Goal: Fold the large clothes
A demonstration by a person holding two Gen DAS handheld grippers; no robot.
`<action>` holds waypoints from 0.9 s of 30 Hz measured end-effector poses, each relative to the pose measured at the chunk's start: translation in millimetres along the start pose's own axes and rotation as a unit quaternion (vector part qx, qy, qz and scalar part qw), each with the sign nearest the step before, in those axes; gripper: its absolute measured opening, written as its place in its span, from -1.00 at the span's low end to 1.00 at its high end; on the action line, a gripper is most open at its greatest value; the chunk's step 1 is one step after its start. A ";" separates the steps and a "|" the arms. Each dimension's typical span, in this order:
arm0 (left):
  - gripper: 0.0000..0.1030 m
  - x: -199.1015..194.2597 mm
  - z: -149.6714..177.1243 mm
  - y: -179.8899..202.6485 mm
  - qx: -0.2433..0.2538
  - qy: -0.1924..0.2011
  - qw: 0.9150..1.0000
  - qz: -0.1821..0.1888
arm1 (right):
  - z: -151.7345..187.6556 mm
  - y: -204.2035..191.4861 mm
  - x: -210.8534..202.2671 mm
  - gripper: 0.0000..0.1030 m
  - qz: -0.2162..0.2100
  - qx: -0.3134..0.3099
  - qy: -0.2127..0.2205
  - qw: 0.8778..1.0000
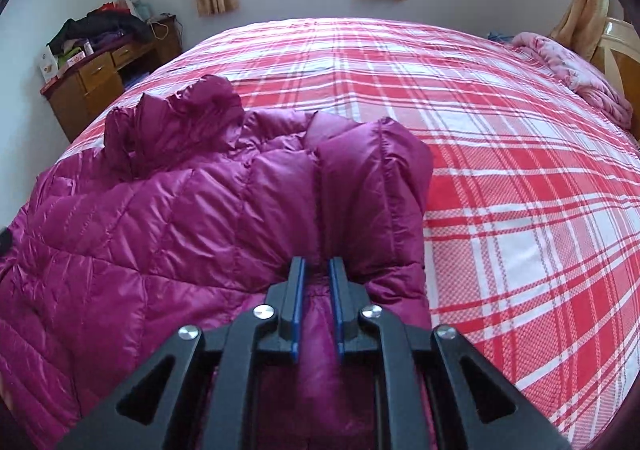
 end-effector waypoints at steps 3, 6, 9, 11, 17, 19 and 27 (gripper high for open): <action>0.98 25.9 18.1 -5.2 -0.023 -0.046 0.999 -0.004 | -0.7 4.5 2.6 -0.68 -0.017 0.013 0.006 1.000; 0.98 30.1 18.3 -2.2 -0.020 -0.051 0.999 -0.006 | -0.2 4.6 3.1 -0.68 -0.017 0.014 0.009 1.000; 0.98 30.2 18.2 2.1 -0.008 -0.050 0.999 -0.006 | -0.1 1.7 3.9 -0.68 -0.004 0.004 0.007 1.000; 0.98 23.0 15.8 -2.3 -0.008 -0.049 0.999 0.005 | 0.1 -0.1 4.1 -0.68 0.003 -0.002 0.006 1.000; 0.98 -22.6 -1.3 -108.4 -0.108 -0.001 0.994 0.006 | 0.3 0.6 3.6 -0.62 -0.003 0.000 0.009 1.000; 0.98 -26.5 -4.7 -157.3 -0.151 0.006 0.988 -0.023 | 0.3 0.7 3.6 -0.61 -0.005 0.001 0.010 1.000; 0.98 21.5 21.8 -312.5 -0.329 -0.076 0.934 -0.117 | 0.6 -2.2 3.8 -0.60 0.011 -0.012 0.006 1.000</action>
Point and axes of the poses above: each gripper's, at about its wrist camera, not at the fingertips, and x roughly the way its jaws point, y to its right, z to its underside, the point moved 4 cm from there along x, roughly the way its jaws point, and after that the axes turned 12 degrees about -z, right-handed, at the moved point
